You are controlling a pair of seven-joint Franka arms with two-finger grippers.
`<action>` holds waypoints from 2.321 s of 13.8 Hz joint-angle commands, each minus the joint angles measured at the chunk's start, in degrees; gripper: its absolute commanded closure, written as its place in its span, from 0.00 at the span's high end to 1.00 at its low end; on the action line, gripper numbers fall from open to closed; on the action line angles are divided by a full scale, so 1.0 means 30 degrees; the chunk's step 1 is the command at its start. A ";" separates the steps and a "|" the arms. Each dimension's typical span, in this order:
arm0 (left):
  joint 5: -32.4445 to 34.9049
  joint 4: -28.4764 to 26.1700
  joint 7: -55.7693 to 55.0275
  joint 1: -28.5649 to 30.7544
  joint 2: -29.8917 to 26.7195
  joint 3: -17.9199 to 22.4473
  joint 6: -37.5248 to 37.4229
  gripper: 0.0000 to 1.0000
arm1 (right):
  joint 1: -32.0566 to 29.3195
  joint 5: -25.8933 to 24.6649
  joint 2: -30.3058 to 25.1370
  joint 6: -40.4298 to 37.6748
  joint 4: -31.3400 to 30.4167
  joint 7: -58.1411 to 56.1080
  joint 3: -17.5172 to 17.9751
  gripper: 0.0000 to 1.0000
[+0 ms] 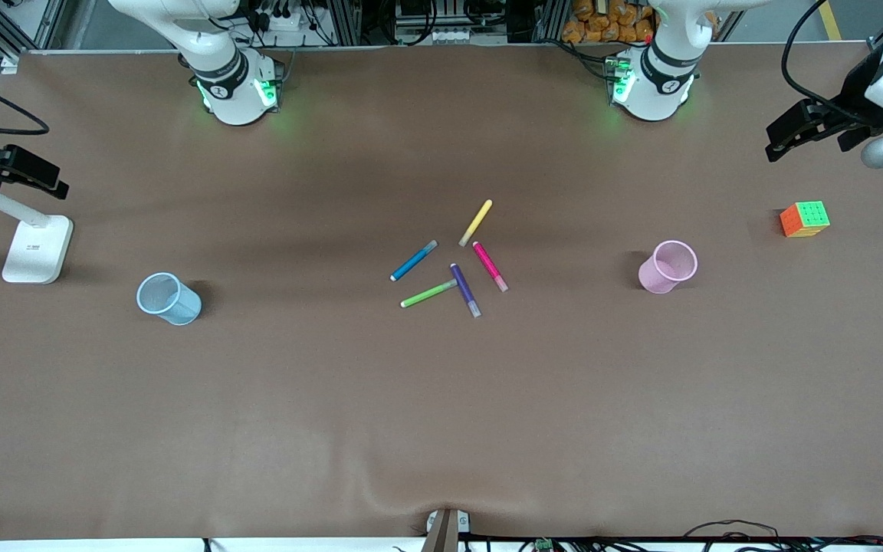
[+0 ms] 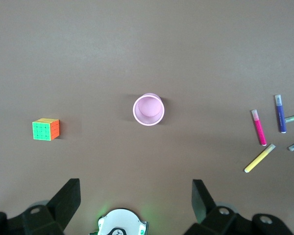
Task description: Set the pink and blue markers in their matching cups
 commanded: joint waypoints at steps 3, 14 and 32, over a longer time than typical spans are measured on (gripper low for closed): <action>0.0069 0.0622 0.0536 0.0181 0.0188 0.0036 -0.0359 1.00 | -0.0281 0.0218 -0.0221 -0.0107 -0.0149 -0.0227 0.0183 1.00; -0.0048 0.0593 0.0361 -0.0141 0.1242 -0.0111 -0.0359 1.00 | -0.0251 0.0218 -0.0163 -0.0107 0.0056 -0.0256 0.0212 1.00; -0.1337 0.0417 0.0244 -0.0492 0.3615 -0.0697 -0.0827 1.00 | -0.0018 -0.0955 0.3878 -0.1133 0.0174 0.2164 0.0270 1.00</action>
